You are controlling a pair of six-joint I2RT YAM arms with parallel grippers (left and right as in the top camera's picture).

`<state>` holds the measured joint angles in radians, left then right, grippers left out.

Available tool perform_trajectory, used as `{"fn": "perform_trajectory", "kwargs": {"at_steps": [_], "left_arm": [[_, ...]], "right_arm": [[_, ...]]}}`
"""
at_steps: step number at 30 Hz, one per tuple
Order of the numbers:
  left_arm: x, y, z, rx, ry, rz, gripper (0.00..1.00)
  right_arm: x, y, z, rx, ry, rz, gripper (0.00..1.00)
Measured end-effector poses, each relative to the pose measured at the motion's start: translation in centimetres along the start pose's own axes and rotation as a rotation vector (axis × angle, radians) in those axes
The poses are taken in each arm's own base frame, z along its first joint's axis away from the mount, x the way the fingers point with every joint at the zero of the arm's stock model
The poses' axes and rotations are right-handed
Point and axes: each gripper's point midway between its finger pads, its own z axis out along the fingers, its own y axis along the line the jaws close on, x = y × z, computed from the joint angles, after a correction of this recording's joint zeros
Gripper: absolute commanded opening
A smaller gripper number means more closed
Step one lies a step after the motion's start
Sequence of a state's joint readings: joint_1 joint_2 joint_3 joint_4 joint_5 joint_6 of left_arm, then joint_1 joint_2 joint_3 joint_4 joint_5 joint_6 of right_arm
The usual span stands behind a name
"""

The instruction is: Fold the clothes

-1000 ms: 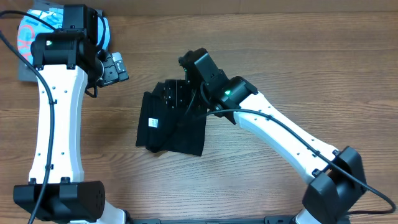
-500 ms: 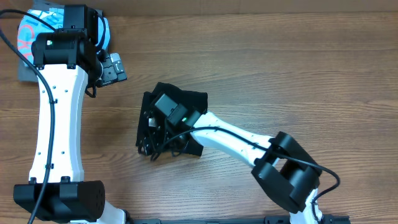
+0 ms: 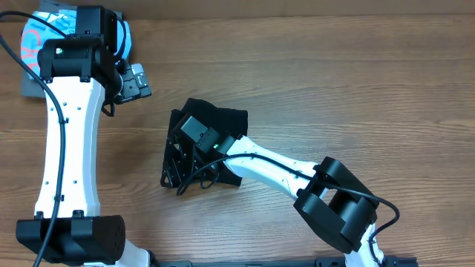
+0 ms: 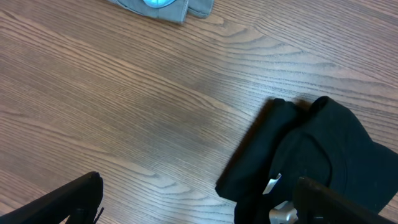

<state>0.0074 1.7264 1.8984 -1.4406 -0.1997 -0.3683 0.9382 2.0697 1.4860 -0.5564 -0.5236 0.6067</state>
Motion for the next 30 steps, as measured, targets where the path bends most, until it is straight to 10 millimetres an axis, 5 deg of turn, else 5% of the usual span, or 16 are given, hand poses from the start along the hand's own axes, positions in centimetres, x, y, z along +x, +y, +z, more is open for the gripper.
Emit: {"fn": "perform_trajectory", "kwargs": {"at_steps": [7,12,14,23,24,25,27,28,30], "left_arm": [[0.0,0.0,0.0,0.000,0.000,0.000,1.00],[0.0,0.0,0.0,0.000,0.000,0.000,1.00],[0.0,0.0,0.0,-0.001,-0.001,0.000,1.00],[0.1,0.1,0.0,-0.005,0.002,0.001,1.00],[0.1,0.1,0.0,-0.005,0.002,0.001,1.00],[0.1,0.1,0.0,-0.005,0.002,0.001,1.00],[0.1,0.1,0.0,-0.006,0.003,0.001,1.00],[0.1,0.1,0.0,-0.005,0.002,0.001,1.00],[0.1,0.1,0.0,-0.006,0.002,0.001,1.00]], "right_arm": [[-0.9,0.4,0.0,-0.014,-0.037,-0.023,0.63],[-1.4,0.7,0.4,-0.035,-0.050,-0.034,0.13],[-1.4,0.6,1.0,-0.049,-0.043,-0.029,0.04],[-1.3,1.5,1.7,-0.116,-0.017,-0.053,0.04],[-1.1,1.6,1.6,-0.124,-0.009,-0.064,0.06],[-1.0,1.7,1.6,-0.129,0.000,-0.070,0.20],[-0.9,2.2,1.3,-0.140,0.013,-0.087,0.63],[-0.9,2.5,1.1,-0.147,0.016,-0.105,0.75],[-1.2,3.3,0.7,-0.159,0.013,-0.139,0.78]]}}
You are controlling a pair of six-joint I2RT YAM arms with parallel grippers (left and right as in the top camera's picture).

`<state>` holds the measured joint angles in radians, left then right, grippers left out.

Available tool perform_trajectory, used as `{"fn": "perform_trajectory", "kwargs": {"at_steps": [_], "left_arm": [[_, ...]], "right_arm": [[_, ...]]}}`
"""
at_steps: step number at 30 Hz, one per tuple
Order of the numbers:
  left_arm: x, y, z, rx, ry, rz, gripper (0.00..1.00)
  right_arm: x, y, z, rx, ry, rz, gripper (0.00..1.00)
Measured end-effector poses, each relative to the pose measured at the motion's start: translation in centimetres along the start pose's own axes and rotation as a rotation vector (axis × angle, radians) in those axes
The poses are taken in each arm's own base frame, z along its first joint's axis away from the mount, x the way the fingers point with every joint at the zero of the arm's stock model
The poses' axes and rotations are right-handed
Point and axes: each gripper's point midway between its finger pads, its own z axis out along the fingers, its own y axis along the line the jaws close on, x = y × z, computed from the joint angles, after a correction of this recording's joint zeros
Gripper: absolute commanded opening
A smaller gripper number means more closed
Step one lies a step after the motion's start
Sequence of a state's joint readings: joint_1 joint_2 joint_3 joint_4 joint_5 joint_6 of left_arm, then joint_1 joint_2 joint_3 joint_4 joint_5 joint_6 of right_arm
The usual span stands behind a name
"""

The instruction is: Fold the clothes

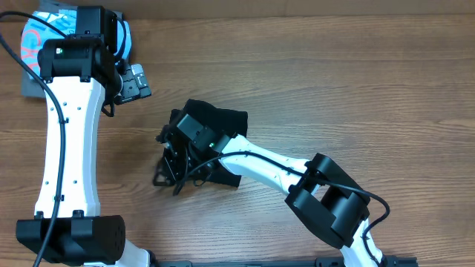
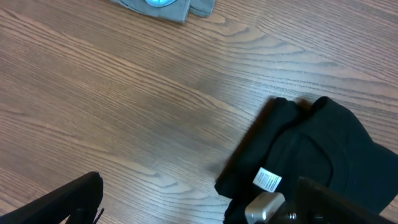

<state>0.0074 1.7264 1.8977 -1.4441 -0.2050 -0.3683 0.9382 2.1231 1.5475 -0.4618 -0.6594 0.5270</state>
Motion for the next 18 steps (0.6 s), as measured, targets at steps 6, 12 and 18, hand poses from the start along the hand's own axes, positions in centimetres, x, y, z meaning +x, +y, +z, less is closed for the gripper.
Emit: {"fn": "perform_trajectory", "kwargs": {"at_steps": [6,12,18], "left_arm": [[0.0,0.0,0.0,-0.002,0.000,0.000,1.00],[0.0,0.0,0.0,-0.002,0.000,0.000,1.00],[0.0,0.0,0.0,-0.002,0.000,0.000,1.00]], "right_arm": [[-0.6,1.5,-1.7,-0.005,-0.012,-0.039,0.77],[-2.1,-1.0,-7.4,0.090,-0.077,0.053,0.86],[-4.2,-8.7,-18.6,0.246,-0.227,0.288,0.98]]}}
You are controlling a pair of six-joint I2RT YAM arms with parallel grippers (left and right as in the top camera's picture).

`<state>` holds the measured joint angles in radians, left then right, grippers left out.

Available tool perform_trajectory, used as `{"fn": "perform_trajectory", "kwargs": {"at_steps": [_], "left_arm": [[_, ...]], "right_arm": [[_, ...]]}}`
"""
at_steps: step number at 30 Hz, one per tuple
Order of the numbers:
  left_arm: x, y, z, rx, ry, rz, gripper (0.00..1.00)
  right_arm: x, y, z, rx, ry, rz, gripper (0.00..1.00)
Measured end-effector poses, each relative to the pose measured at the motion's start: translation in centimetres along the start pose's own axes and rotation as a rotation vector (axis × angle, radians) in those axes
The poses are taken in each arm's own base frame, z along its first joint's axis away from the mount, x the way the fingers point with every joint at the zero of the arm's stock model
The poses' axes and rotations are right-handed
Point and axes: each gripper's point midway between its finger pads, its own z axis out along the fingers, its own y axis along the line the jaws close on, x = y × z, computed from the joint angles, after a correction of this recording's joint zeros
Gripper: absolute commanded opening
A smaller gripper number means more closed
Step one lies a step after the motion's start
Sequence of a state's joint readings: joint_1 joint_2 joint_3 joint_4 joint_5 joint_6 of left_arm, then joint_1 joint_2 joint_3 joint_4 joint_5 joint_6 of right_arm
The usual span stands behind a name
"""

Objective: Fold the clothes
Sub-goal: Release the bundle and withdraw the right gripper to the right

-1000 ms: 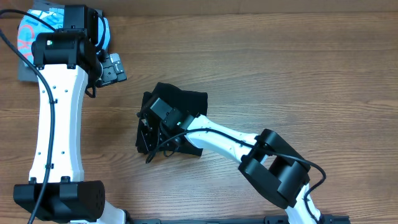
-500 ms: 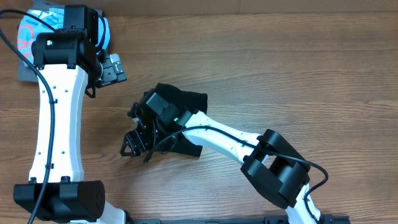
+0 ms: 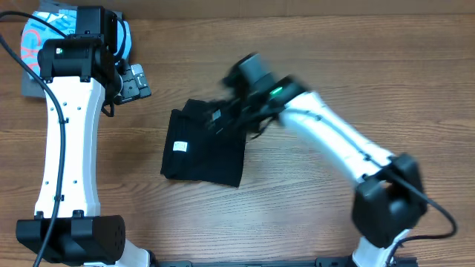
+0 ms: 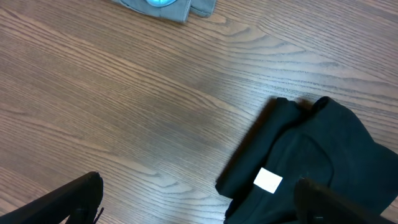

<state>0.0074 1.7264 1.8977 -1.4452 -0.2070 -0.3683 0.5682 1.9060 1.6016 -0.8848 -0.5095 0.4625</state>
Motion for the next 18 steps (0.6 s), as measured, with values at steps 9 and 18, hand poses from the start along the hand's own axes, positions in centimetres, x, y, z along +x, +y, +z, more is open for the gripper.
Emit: {"fn": "perform_trajectory", "kwargs": {"at_steps": [9,18], "left_arm": [[0.0,0.0,0.0,0.001,-0.001,0.000,1.00],[0.0,0.0,0.0,0.001,-0.002,0.000,1.00]], "right_arm": [[-2.2,-12.0,-3.8,0.143,-0.060,0.187,1.00],[0.9,-12.4,1.4,-0.013,-0.013,0.129,1.00]]}}
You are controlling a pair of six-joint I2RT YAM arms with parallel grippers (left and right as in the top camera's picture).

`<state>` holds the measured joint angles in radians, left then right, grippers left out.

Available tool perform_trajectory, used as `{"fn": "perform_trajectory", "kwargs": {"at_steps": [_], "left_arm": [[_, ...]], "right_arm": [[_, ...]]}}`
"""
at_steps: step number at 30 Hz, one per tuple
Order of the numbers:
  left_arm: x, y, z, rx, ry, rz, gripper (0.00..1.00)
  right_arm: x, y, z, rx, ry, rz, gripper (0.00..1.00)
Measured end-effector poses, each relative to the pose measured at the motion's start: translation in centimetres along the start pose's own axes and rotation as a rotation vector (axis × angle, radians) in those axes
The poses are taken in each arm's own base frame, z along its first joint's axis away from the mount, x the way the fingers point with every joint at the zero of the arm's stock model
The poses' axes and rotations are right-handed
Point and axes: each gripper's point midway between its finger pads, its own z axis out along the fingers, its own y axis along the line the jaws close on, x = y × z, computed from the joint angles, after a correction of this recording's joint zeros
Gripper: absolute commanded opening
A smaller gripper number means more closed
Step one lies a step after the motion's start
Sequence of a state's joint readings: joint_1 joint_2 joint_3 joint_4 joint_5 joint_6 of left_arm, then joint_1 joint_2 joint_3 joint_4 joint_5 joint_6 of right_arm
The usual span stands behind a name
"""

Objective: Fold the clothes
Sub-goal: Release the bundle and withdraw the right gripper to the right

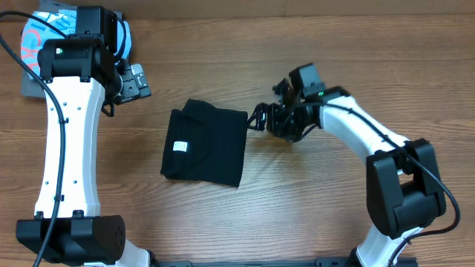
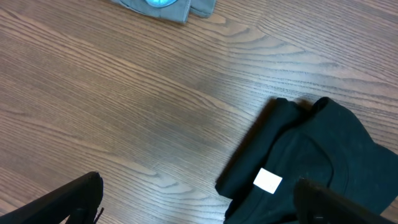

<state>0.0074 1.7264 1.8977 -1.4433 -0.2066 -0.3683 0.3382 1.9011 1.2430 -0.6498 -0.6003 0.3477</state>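
A black garment point(image 1: 205, 145) lies folded into a rough rectangle at the table's middle, a white label point(image 1: 179, 146) facing up near its left side. My right gripper point(image 1: 258, 122) hovers just off the garment's right edge, and its jaws are too dark to read. My left gripper point(image 1: 139, 81) stays at the upper left, away from the garment. In the left wrist view the left gripper point(image 2: 198, 186) is wide open over bare wood, with the black garment point(image 2: 317, 149) and its label point(image 2: 268, 180) at the lower right.
A grey and blue folded garment point(image 1: 33, 37) lies at the table's far left corner under the left arm, and its edge point(image 2: 163, 6) shows at the top of the left wrist view. The wooden table point(image 1: 334, 59) stretches out to the right.
The right arm has drawn back to the right and now sits just off the garment's right edge. The black garment and the left arm have not moved.
The right arm first lay across the black garment with its gripper at the lower left corner, then a little further left with the label showing. After that it was swinging away above the garment's top right. The garment now lies flat and folded, uncovered.
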Motion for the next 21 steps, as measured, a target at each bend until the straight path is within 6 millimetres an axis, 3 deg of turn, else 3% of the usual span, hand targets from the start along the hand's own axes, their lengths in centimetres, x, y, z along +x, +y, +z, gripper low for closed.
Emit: {"fn": "perform_trajectory", "kwargs": {"at_steps": [6,17,21], "left_arm": [[0.0,0.0,0.0,0.000,0.000,0.000,1.00],[-0.1,0.0,0.0,0.001,-0.002,-0.001,1.00],[-0.1,0.0,0.0,0.001,-0.003,-0.001,1.00]], "right_arm": [[2.4,1.1,2.7,-0.065,0.037,-0.017,1.00],[4.0,5.3,5.4,-0.150,0.029,-0.072,1.00],[4.3,5.6,6.2,-0.139,0.031,-0.062,1.00]]}}
